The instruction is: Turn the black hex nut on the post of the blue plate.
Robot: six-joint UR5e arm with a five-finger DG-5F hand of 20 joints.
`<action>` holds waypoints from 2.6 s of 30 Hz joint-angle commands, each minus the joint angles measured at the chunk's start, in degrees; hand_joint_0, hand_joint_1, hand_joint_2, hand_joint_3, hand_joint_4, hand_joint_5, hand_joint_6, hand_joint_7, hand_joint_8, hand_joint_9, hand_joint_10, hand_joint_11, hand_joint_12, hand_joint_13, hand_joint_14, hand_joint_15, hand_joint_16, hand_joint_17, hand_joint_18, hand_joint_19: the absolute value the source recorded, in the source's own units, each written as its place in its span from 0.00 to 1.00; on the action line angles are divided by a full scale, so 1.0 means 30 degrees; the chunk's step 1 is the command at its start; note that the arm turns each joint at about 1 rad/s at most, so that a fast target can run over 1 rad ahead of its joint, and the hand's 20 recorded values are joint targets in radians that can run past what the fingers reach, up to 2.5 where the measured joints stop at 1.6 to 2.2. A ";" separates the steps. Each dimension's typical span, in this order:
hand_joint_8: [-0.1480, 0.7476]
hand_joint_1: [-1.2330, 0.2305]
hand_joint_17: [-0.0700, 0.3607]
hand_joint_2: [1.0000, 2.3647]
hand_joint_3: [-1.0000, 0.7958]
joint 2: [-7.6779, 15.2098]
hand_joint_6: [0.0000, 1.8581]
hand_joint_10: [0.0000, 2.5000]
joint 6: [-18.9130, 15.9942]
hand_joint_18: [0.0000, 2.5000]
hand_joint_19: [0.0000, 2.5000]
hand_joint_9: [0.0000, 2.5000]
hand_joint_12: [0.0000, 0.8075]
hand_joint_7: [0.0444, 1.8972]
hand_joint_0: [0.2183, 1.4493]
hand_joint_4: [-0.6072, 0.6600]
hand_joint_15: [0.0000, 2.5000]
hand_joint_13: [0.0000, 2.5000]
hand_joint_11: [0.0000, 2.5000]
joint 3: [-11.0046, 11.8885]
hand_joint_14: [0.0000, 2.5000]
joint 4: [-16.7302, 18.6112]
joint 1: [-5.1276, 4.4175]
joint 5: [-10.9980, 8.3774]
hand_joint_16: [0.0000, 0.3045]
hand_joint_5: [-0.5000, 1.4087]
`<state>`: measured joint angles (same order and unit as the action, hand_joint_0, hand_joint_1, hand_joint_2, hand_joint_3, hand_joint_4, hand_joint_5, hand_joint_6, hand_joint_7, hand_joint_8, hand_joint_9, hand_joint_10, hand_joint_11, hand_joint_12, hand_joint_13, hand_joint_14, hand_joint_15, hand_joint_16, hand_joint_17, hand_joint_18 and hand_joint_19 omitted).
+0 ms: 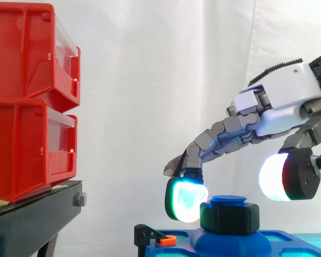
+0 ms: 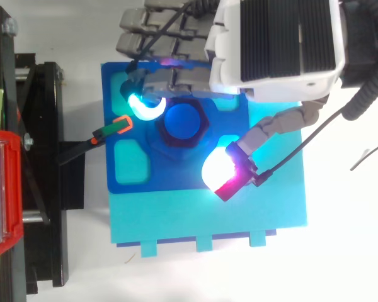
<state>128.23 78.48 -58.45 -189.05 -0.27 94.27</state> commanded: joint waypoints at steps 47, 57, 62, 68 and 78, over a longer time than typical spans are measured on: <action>0.39 0.28 0.45 0.00 0.28 0.0058 0.27 0.00 -0.0028 0.00 0.00 0.07 0.43 0.45 0.27 0.61 0.00 0.03 0.00 -0.0410 0.00 0.1582 -0.1640 -0.1481 0.18 0.14; 0.39 0.28 0.44 0.00 0.28 0.0058 0.27 0.00 0.0030 0.00 0.00 0.07 0.43 0.48 0.27 0.62 0.00 0.04 0.00 -0.0703 0.00 0.2050 -0.1552 -0.1598 0.18 0.15; 0.40 0.28 0.44 0.00 0.28 0.0058 0.27 0.00 0.0294 0.00 0.00 0.08 0.43 0.48 0.27 0.62 0.00 0.04 0.00 -0.0703 0.00 0.2050 -0.1494 -0.1598 0.17 0.15; 0.40 0.28 0.44 0.00 0.28 0.0087 0.27 0.00 0.0587 0.00 0.00 0.08 0.43 0.48 0.27 0.62 0.00 0.05 0.00 -0.0733 0.00 0.2021 -0.1376 -0.1657 0.17 0.15; 0.40 0.29 0.44 0.00 0.28 0.0058 0.27 0.00 0.1114 0.00 0.00 0.08 0.43 0.48 0.27 0.62 0.00 0.05 0.00 -0.0938 0.00 0.2080 -0.1230 -0.1745 0.17 0.15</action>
<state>128.44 81.39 -61.20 -182.93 -4.06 89.07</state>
